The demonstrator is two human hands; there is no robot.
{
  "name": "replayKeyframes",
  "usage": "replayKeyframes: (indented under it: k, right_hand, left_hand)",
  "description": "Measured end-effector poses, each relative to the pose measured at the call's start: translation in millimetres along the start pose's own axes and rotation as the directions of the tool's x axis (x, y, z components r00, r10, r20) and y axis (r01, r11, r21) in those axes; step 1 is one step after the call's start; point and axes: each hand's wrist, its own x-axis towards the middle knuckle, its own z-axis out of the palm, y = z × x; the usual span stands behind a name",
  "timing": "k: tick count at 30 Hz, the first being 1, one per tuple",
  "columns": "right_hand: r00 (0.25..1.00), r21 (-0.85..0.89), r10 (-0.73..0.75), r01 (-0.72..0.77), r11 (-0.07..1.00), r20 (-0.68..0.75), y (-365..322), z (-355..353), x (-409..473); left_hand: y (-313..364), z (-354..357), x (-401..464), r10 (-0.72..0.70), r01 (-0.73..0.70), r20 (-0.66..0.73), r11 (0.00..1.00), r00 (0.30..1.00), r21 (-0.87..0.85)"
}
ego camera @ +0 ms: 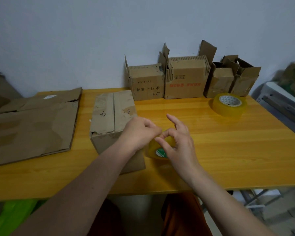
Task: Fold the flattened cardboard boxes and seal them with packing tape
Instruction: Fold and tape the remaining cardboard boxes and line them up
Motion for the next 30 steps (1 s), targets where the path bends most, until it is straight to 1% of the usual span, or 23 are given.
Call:
replayKeyframes:
  k: [2,3,4,6,7,8,10,11,12,14,15,18,19,20,21,22,23,24,25,26,27,29,30]
  right_hand:
    - [0.996,-0.012,-0.038,0.039,0.999,0.075,-2.5,-0.3,-2.3]
    - [0.991,-0.019,-0.045,0.047,0.999,0.129,-1.2,-1.9,-3.7]
    - [0.988,-0.043,-0.038,0.045,0.998,0.151,3.5,-4.4,-4.7]
    - [0.994,-0.118,0.032,-0.02,0.993,0.101,19.0,-9.1,-5.6]
    - [0.99,-0.113,0.107,-0.095,0.989,0.097,26.5,-10.4,-5.6]
    - [0.975,-0.08,0.186,-0.177,0.981,0.126,32.8,-9.2,-6.2]
    - [0.947,-0.04,0.254,-0.251,0.967,0.197,37.6,-2.7,-8.3]
    - [0.947,-0.018,0.266,-0.267,0.963,0.178,39.6,1.3,-9.0]
    - [0.951,0.022,0.28,-0.285,0.958,0.129,41.2,4.5,-10.0]
    - [0.938,0.144,0.345,-0.344,0.928,0.013,40.2,8.4,-14.7]
    - [0.923,0.21,0.385,-0.371,0.905,-0.03,40.3,11.0,-17.0]
    - [0.885,0.34,0.442,-0.374,0.863,-0.148,42.0,19.5,-20.2]
    - [0.865,0.407,0.47,-0.371,0.834,-0.175,42.6,21.8,-18.6]
    - [0.835,0.501,0.519,-0.374,0.78,-0.184,41.1,22.0,-16.3]
    - [0.807,0.609,0.567,-0.367,0.703,-0.168,40.4,23.4,-12.9]
    - [0.789,0.672,0.599,-0.37,0.642,-0.137,38.0,23.5,-10.1]
    - [0.789,0.685,0.609,-0.399,0.61,-0.083,33.5,23.3,-7.4]
    - [0.807,0.679,0.591,-0.425,0.599,-0.017,30.3,24.6,-4.2]
    - [0.829,0.7,0.557,-0.42,0.578,0.037,27.1,25.3,-1.5]
    - [0.861,0.716,0.504,-0.395,0.576,0.07,25.7,24.9,0.6]
    - [0.889,0.706,0.453,-0.367,0.606,0.073,24.7,22.9,2.9]
    - [0.932,0.601,0.359,-0.316,0.734,0.051,21.8,17.2,7.3]
    - [0.942,0.547,0.332,-0.301,0.781,0.045,19.5,14.2,8.3]
  left_hand:
    - [-2.7,-2.0,0.1,0.013,-0.01,-0.044,0.997,0.999,0.08]
    - [-5.4,-4.7,0.3,0.012,-0.006,-0.061,0.995,0.998,0.096]
    - [-8.7,-8.0,0.0,0.005,0.002,-0.073,0.994,0.997,0.105]
    - [-13.8,-15.2,-3.2,0.0,0.007,-0.077,0.996,0.997,0.087]
    - [-16.3,-18.2,-4.9,-0.001,0.004,-0.068,0.999,0.998,0.047]
    - [-18.8,-20.4,-6.4,-0.004,0.004,-0.053,1.0,0.999,-0.004]
    - [-24.1,-23.2,-8.1,-0.026,0.023,-0.027,0.995,0.999,-0.102]
    - [-27.4,-24.3,-8.5,-0.053,0.05,-0.013,0.984,0.999,-0.173]
    - [-31.2,-25.5,-9.1,-0.087,0.086,0.009,0.959,0.996,-0.271]
    - [-39.3,-27.3,-12.1,-0.143,0.161,0.073,0.864,0.987,-0.477]
    - [-43.3,-28.1,-14.4,-0.15,0.181,0.1,0.814,0.984,-0.552]
    - [-49.4,-31.7,-23.3,-0.094,0.185,0.163,0.641,0.982,-0.745]
    - [-52.4,-33.3,-24.4,-0.083,0.19,0.174,0.57,0.981,-0.8]
    - [-54.6,-34.8,-25.4,-0.068,0.199,0.191,0.497,0.979,-0.845]
    - [-56.2,-35.8,-26.5,-0.051,0.213,0.212,0.435,0.976,-0.875]
    - [-57.1,-36.2,-28.1,-0.031,0.229,0.234,0.375,0.972,-0.898]
    - [-58.5,-36.4,-29.1,-0.021,0.241,0.247,0.316,0.969,-0.918]
    - [-60.1,-37.1,-30.0,-0.023,0.25,0.253,0.264,0.967,-0.932]
    - [-62.1,-38.1,-30.2,-0.037,0.252,0.251,0.239,0.967,-0.938]
    - [-64.5,-40.3,-30.8,-0.057,0.247,0.24,0.259,0.969,-0.934]
    - [-68.1,-43.6,-31.9,-0.09,0.232,0.214,0.352,0.973,-0.907]
    - [-75.2,-50.6,-36.7,-0.147,0.216,0.158,0.626,0.976,-0.749]
    - [-77.8,-54.3,-39.5,-0.156,0.206,0.135,0.723,0.978,-0.659]
